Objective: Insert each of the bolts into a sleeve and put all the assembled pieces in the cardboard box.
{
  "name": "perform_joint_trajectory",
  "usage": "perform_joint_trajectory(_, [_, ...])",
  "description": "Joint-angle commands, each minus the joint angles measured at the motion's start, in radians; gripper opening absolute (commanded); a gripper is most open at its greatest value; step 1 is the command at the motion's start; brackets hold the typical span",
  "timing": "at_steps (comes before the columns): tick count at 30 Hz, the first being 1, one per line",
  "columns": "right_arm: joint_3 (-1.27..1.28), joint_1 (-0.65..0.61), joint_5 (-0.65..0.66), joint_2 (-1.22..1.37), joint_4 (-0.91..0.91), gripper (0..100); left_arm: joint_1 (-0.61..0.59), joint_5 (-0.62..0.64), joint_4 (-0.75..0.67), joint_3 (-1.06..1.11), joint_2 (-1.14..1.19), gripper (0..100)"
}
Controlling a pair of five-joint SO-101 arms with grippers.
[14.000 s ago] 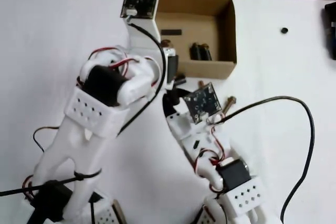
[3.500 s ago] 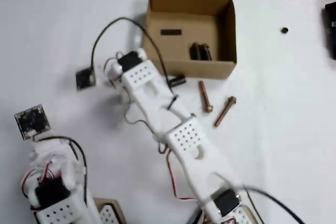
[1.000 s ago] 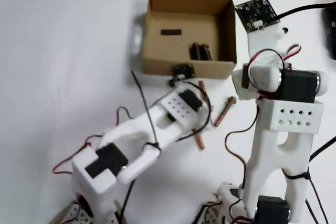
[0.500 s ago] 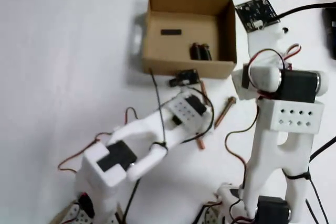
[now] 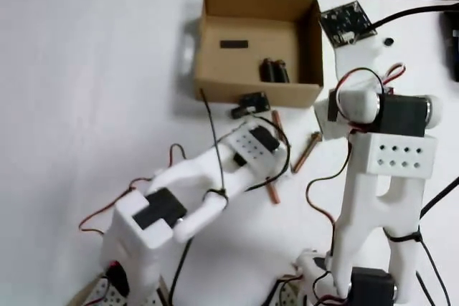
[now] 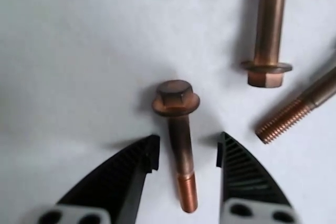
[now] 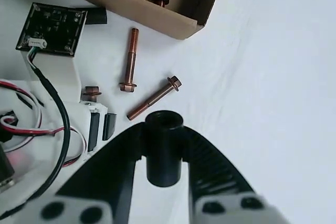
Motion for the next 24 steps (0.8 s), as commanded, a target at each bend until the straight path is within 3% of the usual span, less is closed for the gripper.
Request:
perform_joint_trajectory(1, [0.000,0.001,-0.002,-0.035,-0.015,1.9,-0.063,-0.002,-0.038,-0.042,0.009,20])
perform_joint_trajectory(8, [0.003,0.002,-0.002,-0.041,-0.015,1.9,-0.086,-0.005,-0.020,-0.047,0.014,19])
perform_joint_trajectory(12, [0.003,0.001,-0.002,-0.042,-0.021,1.9,-0.087,-0.051,-0.018,-0.045,0.012,1])
perform_joint_trajectory(18, [0.003,0.001,-0.003,-0.042,-0.022,1.9,-0.086,-0.068,-0.014,-0.053,0.000,2])
perform_joint_trajectory(24, [0.005,0.001,-0.003,-0.044,-0.035,1.9,-0.095,-0.130,0.133,-0.196,-0.106,2])
